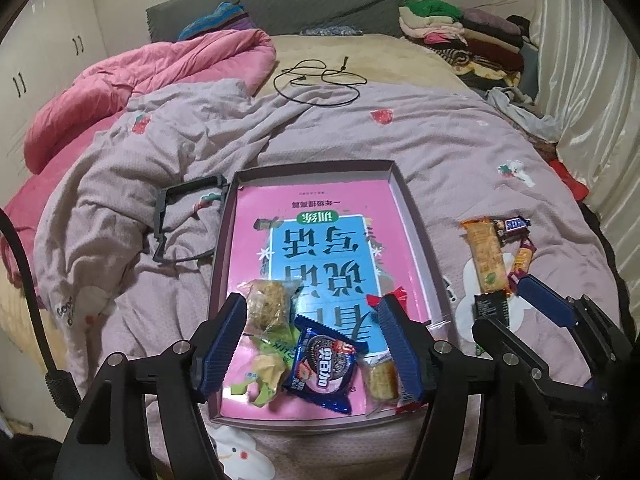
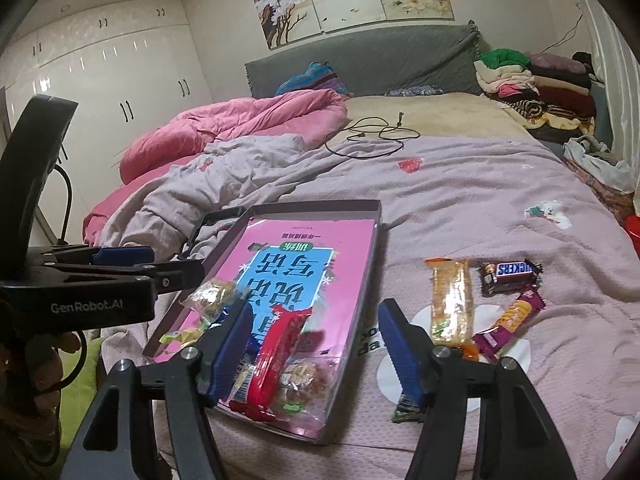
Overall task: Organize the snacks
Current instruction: 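Withdraw both open tools from the tray back to the remaining snacks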
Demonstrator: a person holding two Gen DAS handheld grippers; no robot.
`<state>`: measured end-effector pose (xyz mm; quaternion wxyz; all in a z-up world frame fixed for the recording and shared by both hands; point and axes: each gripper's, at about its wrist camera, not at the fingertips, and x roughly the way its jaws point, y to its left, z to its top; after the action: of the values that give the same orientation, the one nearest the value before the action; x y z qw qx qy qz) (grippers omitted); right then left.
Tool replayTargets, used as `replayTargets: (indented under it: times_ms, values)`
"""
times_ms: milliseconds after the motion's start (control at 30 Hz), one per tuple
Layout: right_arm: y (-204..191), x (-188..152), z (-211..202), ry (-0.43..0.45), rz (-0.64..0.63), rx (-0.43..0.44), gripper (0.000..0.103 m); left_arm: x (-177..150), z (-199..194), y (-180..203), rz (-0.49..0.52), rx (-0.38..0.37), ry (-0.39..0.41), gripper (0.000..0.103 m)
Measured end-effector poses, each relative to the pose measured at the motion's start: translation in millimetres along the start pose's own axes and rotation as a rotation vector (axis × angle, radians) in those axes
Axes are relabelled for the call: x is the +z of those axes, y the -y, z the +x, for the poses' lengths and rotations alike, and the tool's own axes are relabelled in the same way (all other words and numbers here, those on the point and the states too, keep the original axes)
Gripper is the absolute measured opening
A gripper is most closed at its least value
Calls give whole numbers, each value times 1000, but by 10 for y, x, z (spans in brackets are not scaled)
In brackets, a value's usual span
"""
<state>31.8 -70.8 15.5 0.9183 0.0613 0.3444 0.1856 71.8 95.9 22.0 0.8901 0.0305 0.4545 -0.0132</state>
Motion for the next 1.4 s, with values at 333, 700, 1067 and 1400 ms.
replayTargets:
  times_ms: [333,700,1067,1400]
  values:
    - [157,49,-153,41,24,-25,65,55,-101,193,26,-36,13,70]
    - [484,77,-343,85,78,-75,65,124,-184,457,65,-59,27,70]
    - [892,101,-495,118,160,-119,65,178,-160,758,117,-87,20,70]
    - [1275,73,-576,137,243,-155,67,214,-36,1044,164,-113,-5,78]
